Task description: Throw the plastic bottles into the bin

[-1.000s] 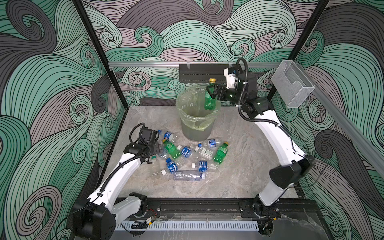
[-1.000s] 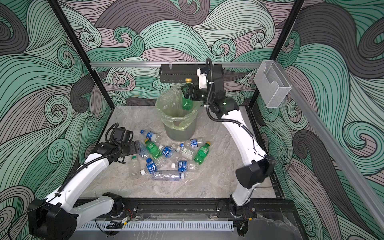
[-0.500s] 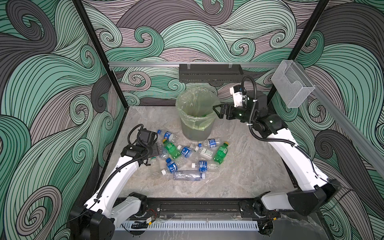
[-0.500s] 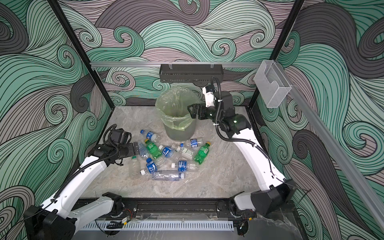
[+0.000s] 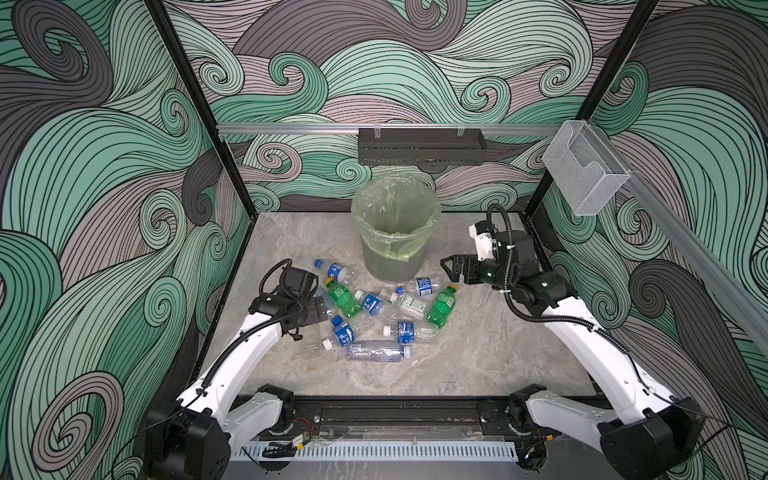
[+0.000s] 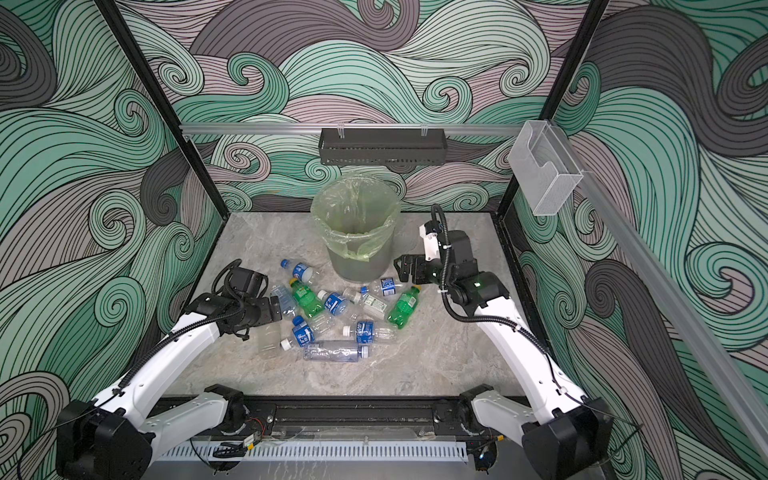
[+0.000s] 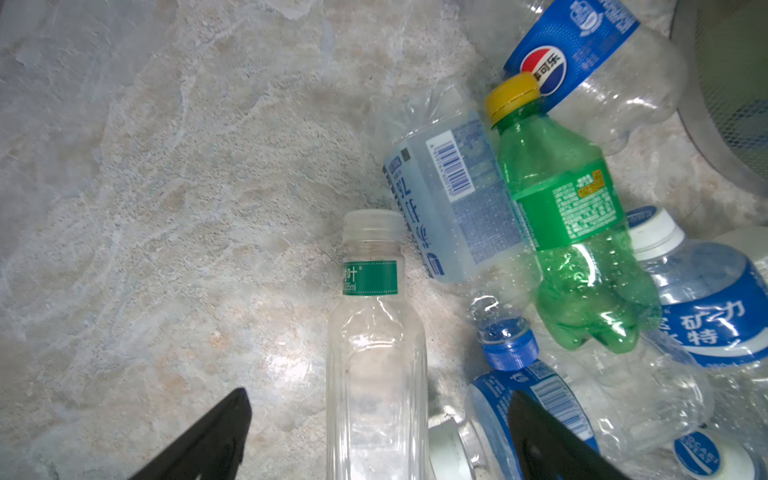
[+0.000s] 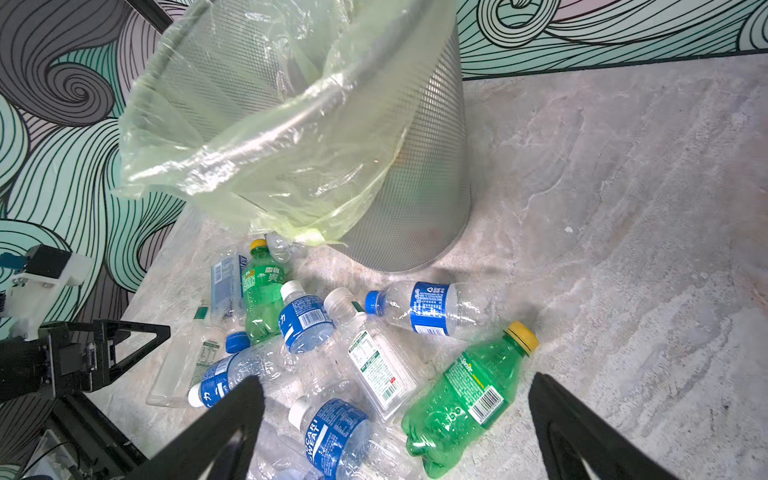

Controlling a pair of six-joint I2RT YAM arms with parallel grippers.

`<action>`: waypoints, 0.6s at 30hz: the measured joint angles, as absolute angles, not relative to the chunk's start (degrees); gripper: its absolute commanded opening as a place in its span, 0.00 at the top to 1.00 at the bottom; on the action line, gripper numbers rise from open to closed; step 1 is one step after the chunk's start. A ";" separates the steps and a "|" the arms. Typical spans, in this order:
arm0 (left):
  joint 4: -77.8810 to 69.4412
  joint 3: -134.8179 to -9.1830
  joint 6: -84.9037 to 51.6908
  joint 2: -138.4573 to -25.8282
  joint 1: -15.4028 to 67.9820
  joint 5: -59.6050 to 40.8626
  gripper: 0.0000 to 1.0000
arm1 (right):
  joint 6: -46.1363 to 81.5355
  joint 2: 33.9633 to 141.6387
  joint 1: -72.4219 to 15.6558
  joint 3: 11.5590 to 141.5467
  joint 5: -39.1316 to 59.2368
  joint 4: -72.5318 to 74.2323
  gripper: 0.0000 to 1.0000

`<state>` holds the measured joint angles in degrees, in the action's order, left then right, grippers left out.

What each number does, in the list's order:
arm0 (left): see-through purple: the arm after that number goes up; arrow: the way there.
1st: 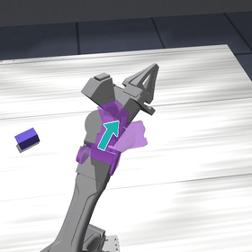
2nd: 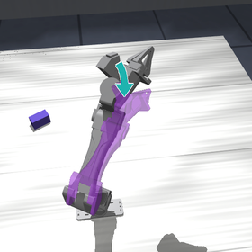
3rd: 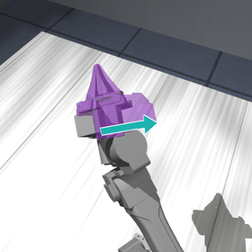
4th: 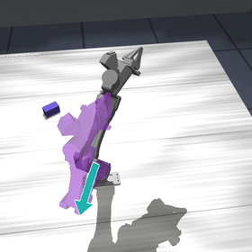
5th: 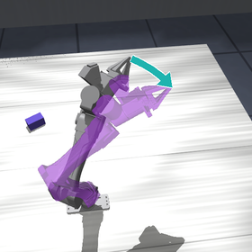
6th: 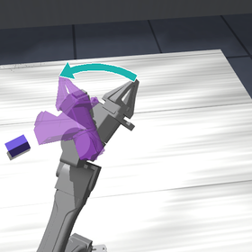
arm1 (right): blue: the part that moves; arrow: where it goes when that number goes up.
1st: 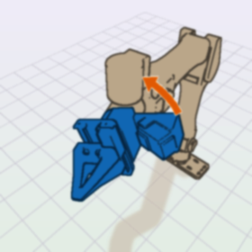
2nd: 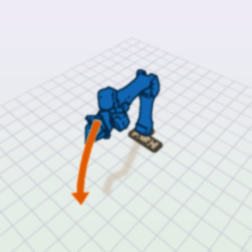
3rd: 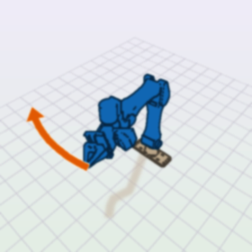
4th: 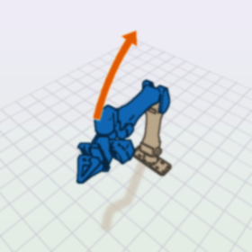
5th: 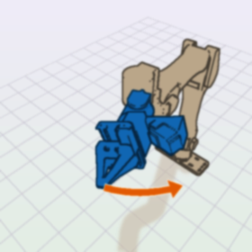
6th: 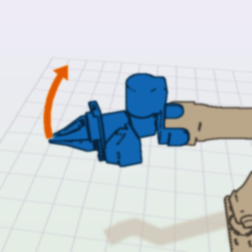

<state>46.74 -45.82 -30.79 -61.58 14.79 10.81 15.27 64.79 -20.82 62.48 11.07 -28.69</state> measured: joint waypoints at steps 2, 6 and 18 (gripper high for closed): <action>46.78 -45.80 -31.44 -62.61 14.79 10.63 0.02 | 15.40 64.31 -20.64 61.98 10.70 -28.64 0.01; 46.70 -44.77 -32.49 -64.73 14.79 9.93 0.05 | 15.68 64.27 -20.53 61.52 10.17 -28.16 0.01; 43.03 -38.17 -35.81 -68.38 14.79 6.83 0.20 | 16.78 65.21 -20.49 60.58 9.13 -26.74 0.01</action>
